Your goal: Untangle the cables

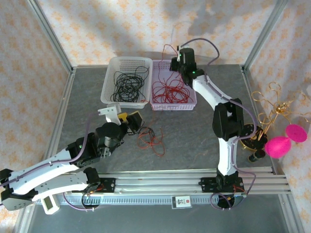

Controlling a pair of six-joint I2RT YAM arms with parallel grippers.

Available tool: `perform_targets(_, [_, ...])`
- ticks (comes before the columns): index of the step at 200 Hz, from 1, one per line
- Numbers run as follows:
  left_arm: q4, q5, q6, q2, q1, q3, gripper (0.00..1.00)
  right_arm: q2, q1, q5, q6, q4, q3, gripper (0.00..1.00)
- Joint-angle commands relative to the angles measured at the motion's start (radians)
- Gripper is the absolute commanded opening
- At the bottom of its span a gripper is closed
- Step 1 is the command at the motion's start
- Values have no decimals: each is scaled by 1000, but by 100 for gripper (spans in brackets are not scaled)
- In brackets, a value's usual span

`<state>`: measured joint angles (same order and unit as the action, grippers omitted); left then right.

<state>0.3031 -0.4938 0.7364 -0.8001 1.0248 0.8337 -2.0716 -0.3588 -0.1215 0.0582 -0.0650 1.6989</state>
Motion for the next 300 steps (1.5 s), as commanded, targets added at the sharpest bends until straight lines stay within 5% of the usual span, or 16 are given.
perform_targets(1, [3,0,17,3,-8,-20,66,5,4,4,26,62,-38,0])
perform_targets(71, [-18,21,49,-41,-9,-57,67,-234,7,65,-78,-74,176,0])
perform_targets(99, [-21,42,64,-63,-9,-61,67,-266,7,73,-98,-96,220,10])
perform_targets(138, [-64,33,74,-63,-11,-89,68,-213,3,35,-71,-147,250,36])
perform_targets(196, [-73,15,34,-65,-31,-80,69,-53,2,67,-36,-241,273,52])
perform_targets(248, [-91,93,38,-64,-73,-122,66,110,2,72,-40,-283,151,50])
perform_targets(300, [-91,166,61,-67,-124,-193,61,435,-82,-152,55,-118,-313,44])
